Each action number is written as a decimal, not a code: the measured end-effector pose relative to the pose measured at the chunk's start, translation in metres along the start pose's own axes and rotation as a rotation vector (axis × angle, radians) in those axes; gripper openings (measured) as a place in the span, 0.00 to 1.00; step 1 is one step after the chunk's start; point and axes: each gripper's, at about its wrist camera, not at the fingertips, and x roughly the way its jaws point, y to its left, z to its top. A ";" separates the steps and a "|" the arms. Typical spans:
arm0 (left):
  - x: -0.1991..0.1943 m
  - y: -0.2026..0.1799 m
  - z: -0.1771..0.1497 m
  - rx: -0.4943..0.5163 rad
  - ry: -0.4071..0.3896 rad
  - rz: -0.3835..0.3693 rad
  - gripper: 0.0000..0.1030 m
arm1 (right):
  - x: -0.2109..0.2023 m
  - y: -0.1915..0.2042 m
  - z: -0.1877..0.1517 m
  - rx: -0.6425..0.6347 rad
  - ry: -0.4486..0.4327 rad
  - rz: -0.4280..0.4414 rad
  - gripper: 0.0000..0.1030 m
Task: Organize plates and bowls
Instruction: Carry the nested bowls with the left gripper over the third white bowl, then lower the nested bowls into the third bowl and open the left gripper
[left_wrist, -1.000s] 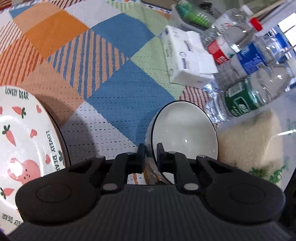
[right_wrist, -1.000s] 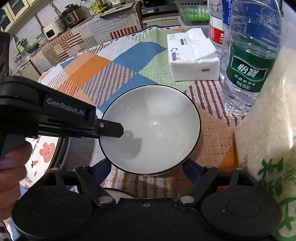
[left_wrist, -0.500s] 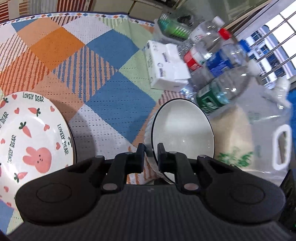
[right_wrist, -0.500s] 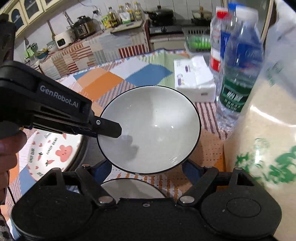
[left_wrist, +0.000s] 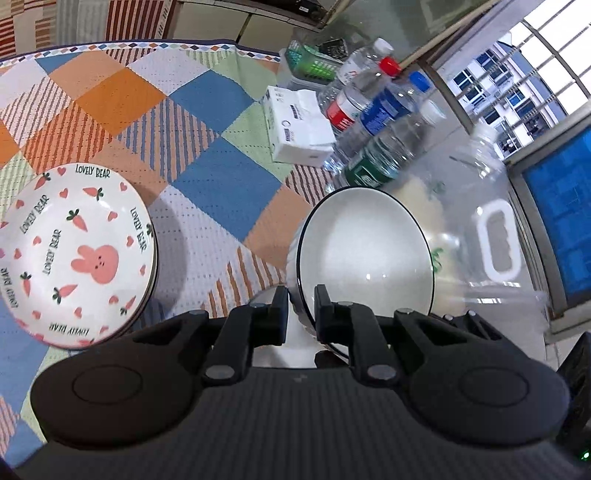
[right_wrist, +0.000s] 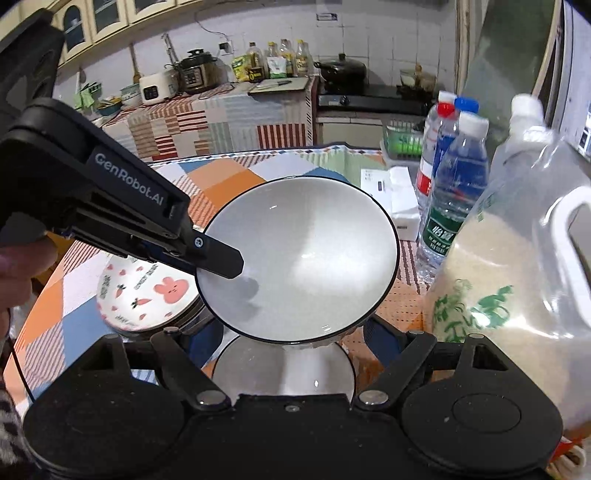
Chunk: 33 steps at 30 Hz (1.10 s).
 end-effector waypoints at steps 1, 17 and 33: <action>-0.003 -0.001 -0.004 0.000 0.003 -0.001 0.12 | -0.005 0.002 -0.002 -0.007 -0.003 0.001 0.85; 0.013 0.008 -0.037 -0.025 0.090 0.033 0.12 | -0.012 0.008 -0.039 -0.027 0.059 0.046 0.85; 0.055 0.009 -0.044 0.045 0.136 0.138 0.22 | 0.016 0.012 -0.051 -0.075 0.127 0.002 0.84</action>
